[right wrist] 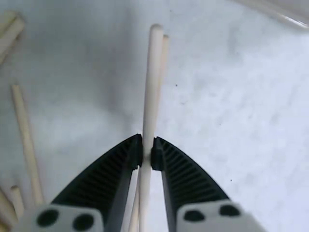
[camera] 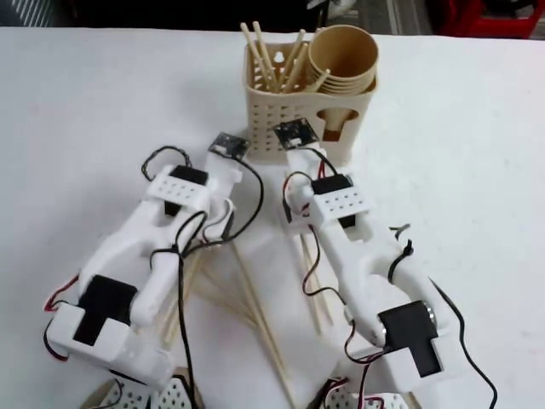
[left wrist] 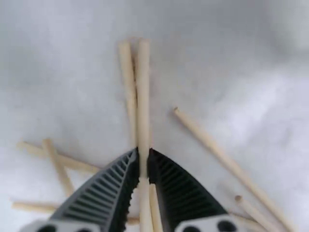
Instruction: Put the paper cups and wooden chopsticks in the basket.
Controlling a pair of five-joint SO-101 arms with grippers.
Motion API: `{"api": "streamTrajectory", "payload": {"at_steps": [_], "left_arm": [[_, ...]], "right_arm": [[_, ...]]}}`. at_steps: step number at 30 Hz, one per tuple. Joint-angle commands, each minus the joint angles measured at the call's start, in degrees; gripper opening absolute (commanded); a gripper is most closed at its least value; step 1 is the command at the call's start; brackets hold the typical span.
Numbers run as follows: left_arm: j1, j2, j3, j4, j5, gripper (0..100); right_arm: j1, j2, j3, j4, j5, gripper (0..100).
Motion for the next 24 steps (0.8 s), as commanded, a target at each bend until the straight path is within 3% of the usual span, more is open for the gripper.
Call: {"api": "streamTrajectory", "payload": {"at_steps": [1,16,24], "left_arm": [[0.04,-2.33,-1.49,-0.18,-1.14,2],[-1.45,-29.14,-1.23,6.77,-1.14,2],[-7.16,-40.92,3.43,4.22,-1.23,2]], "right_arm": [[0.84,-2.68,-0.35,-0.75,0.53,1.8],[0.66,-3.56,-1.05,1.8,0.26,1.8],[-0.13,-17.01,-1.93,7.6,0.26,1.8]]}}
